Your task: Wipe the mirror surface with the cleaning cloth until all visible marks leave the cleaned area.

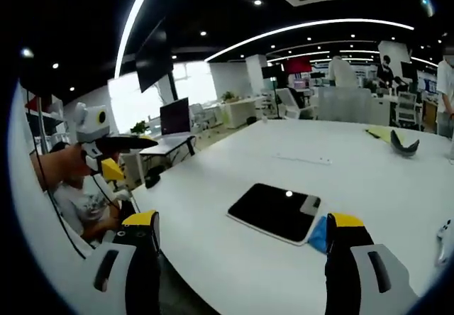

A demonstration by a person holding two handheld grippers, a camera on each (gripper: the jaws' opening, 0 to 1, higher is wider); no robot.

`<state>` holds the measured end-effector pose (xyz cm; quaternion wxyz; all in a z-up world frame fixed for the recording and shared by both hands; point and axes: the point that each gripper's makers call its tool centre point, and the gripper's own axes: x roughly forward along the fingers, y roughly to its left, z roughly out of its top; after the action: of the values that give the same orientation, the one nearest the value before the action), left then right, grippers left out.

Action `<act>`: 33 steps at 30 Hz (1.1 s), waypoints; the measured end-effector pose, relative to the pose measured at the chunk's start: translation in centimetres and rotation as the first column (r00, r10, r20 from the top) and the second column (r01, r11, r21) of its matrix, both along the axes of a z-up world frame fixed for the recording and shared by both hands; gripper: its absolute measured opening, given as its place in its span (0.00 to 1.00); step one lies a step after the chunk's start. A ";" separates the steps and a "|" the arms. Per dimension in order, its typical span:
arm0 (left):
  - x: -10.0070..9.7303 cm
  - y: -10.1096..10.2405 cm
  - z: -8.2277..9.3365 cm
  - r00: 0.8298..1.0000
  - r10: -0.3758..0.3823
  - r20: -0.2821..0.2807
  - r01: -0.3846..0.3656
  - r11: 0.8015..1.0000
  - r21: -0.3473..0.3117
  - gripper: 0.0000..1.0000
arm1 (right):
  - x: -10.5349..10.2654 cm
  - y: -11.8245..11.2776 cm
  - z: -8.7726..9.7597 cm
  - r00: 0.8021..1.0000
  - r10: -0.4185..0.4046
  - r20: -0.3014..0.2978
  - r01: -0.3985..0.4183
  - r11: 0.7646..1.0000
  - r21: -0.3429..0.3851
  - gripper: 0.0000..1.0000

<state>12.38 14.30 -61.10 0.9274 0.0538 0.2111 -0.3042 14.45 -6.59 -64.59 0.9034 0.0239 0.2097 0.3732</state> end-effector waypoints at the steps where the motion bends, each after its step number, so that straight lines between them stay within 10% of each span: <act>1: -0.1 0.1 0.1 1.000 0.002 0.003 -0.002 1.000 0.001 0.99 | 0.1 0.1 -0.1 1.000 -0.001 0.001 0.001 1.000 -0.004 0.97; 33: 0.5 0.8 -0.5 1.000 0.007 -0.009 -0.007 1.000 0.004 0.99 | 0.4 1.0 -0.5 0.999 0.042 -0.008 -0.042 0.999 -0.014 0.98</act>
<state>12.92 15.13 -61.56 0.9273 0.0536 0.2160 -0.3008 14.84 -5.57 -65.14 0.8947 0.0146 0.2163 0.3905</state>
